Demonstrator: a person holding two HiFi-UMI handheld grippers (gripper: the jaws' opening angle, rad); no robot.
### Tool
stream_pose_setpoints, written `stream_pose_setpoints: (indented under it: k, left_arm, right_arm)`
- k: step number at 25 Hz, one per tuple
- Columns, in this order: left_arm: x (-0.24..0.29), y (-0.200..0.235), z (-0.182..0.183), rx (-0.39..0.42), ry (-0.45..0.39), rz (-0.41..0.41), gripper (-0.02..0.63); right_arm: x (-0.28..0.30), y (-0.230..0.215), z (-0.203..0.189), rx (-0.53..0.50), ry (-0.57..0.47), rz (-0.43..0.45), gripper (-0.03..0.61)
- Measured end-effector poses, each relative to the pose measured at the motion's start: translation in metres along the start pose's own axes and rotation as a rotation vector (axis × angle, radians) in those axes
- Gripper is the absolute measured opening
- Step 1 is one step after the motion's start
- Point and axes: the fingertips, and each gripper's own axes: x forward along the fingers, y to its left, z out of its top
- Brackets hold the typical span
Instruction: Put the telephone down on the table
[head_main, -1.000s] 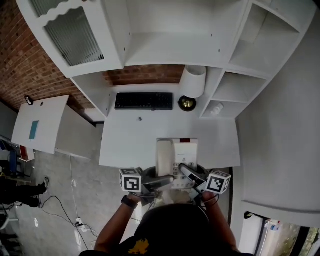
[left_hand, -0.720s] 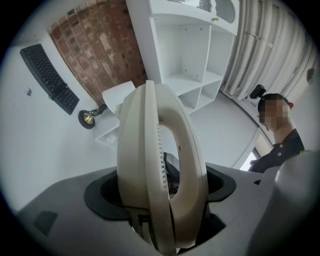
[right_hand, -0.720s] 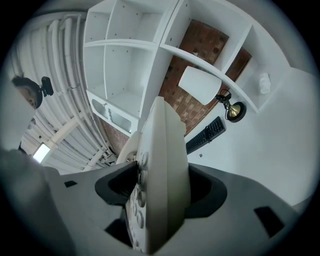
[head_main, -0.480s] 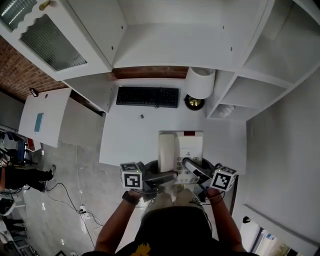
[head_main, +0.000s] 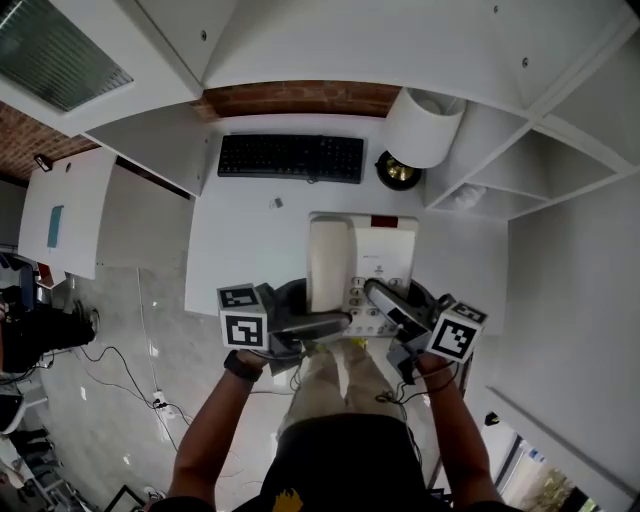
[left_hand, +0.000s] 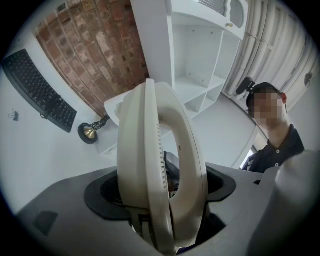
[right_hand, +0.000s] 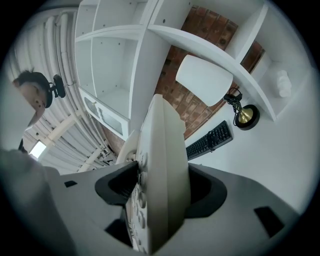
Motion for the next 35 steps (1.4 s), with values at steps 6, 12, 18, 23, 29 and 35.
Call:
stream_pose_setpoints:
  k: [6, 12, 18, 23, 29, 35]
  left_arm:
    - [-0.02, 0.027, 0.001, -0.037, -0.012, -0.009, 0.416]
    - [-0.02, 0.073, -0.011, -0.055, -0.015, -0.003, 0.416]
    - [-0.017, 0.097, -0.02, -0.089, -0.02, -0.011, 0.416]
    - [-0.014, 0.127, -0.035, -0.14, -0.04, -0.011, 0.416]
    - [-0.012, 0.148, -0.048, -0.199, -0.054, -0.012, 0.416]
    - [-0.007, 0.178, -0.062, -0.244, -0.051, -0.001, 0.416]
  right_arm:
    - [0.027, -0.015, -0.013, 0.002, 0.016, -0.024, 0.261]
    - [0.042, -0.059, -0.028, 0.001, 0.043, -0.052, 0.261]
    - [0.045, -0.084, -0.038, 0.021, 0.047, -0.088, 0.261]
    - [0.049, -0.113, -0.051, 0.05, 0.043, -0.089, 0.261]
    - [0.052, -0.136, -0.063, 0.081, 0.061, -0.11, 0.261]
    - [0.053, -0.17, -0.079, 0.146, 0.063, -0.138, 0.261]
